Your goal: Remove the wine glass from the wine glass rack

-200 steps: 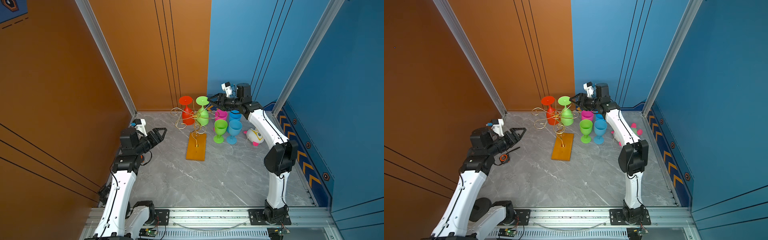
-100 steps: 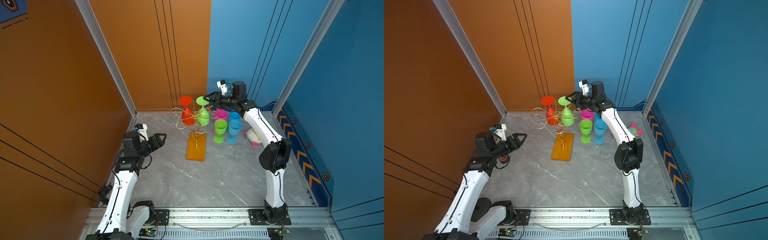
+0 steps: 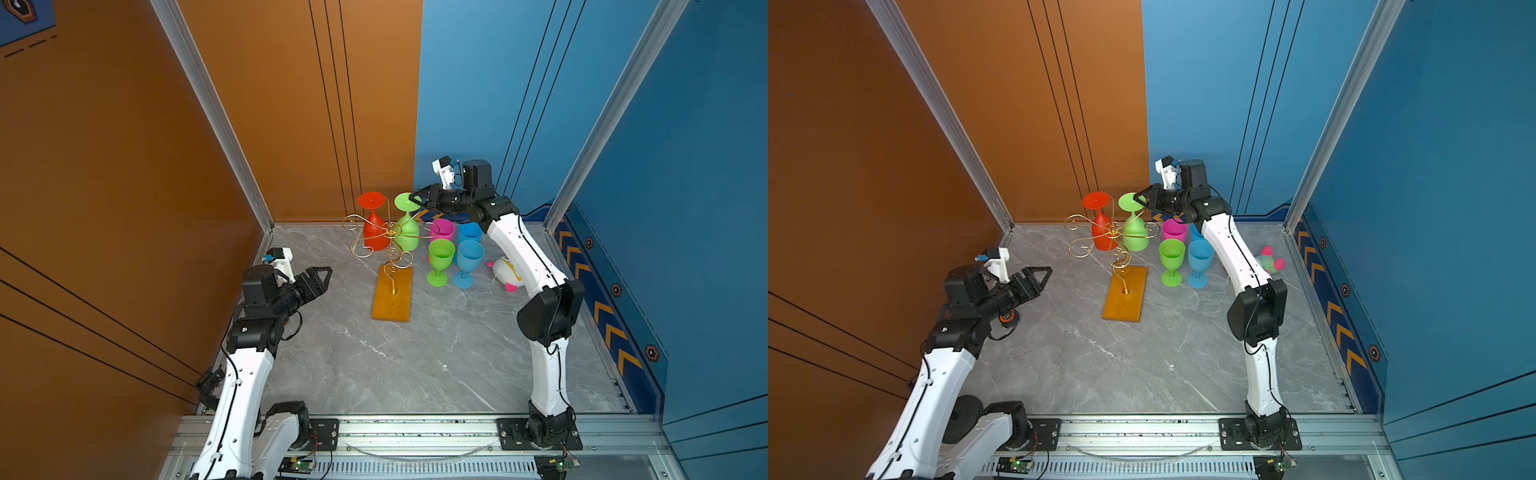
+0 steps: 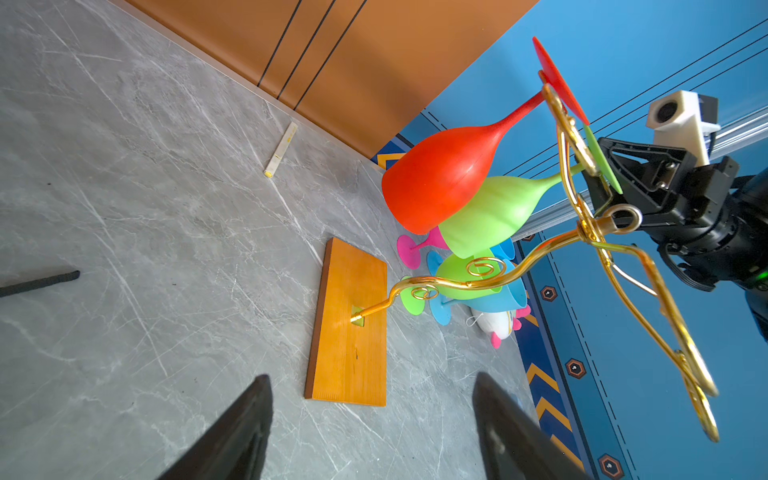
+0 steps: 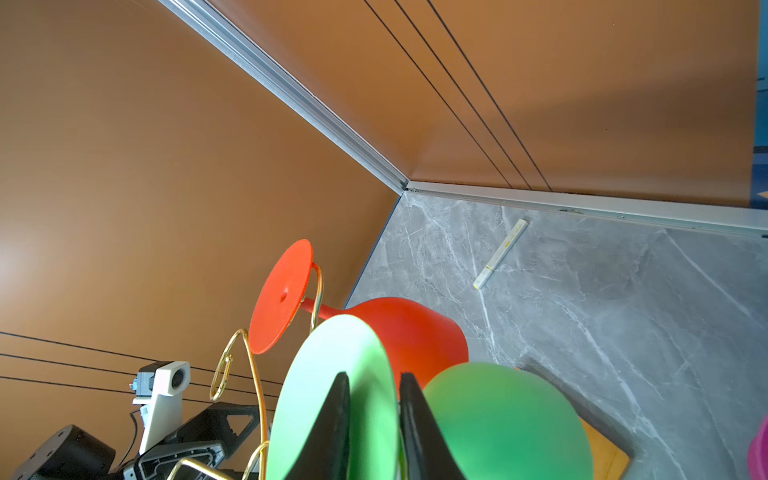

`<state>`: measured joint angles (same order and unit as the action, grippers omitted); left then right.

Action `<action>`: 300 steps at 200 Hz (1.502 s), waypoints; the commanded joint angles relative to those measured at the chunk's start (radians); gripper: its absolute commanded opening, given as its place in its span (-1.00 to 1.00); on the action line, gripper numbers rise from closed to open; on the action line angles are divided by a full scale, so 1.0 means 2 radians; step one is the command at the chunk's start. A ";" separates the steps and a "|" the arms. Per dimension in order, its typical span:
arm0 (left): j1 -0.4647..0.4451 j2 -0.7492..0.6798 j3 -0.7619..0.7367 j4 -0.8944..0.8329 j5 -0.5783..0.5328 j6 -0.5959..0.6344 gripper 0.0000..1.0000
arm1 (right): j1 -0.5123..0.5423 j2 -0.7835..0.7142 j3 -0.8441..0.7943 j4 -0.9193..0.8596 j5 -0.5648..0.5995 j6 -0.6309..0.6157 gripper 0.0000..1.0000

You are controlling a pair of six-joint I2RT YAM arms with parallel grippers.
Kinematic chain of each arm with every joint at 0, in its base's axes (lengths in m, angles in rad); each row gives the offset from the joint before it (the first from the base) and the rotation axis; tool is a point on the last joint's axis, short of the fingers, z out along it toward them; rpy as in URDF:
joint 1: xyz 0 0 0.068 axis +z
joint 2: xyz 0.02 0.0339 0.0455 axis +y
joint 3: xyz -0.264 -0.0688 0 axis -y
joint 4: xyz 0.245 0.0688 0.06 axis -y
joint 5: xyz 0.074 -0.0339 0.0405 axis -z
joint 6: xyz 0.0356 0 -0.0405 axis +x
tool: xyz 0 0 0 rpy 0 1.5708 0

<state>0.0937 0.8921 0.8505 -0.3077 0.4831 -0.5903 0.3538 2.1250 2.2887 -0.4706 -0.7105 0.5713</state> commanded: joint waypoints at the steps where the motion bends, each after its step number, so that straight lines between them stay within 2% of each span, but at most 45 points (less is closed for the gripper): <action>1: 0.005 -0.003 -0.003 -0.006 0.005 0.008 0.52 | 0.001 -0.018 0.016 -0.075 0.033 -0.055 -0.62; 96: 0.005 -0.003 -0.004 -0.006 0.012 0.004 0.53 | -0.006 -0.022 0.038 -0.082 0.023 -0.060 -0.70; 140: 0.005 0.000 -0.006 -0.005 0.018 0.003 0.53 | -0.016 -0.020 0.050 -0.082 0.006 -0.056 -0.66; 168: 0.005 0.002 -0.007 -0.005 0.019 0.002 0.53 | -0.021 -0.018 0.048 -0.081 -0.004 -0.052 -0.53; 194: 0.005 0.002 -0.006 -0.005 0.020 0.002 0.53 | -0.023 -0.018 0.048 -0.081 -0.009 -0.050 -0.48; 300: 0.005 0.003 -0.006 -0.005 0.022 0.002 0.54 | -0.031 -0.043 0.042 -0.081 -0.011 -0.052 -0.73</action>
<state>0.0937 0.8967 0.8505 -0.3077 0.5026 -0.5911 0.3023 2.1040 2.3535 -0.6216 -0.7074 0.4858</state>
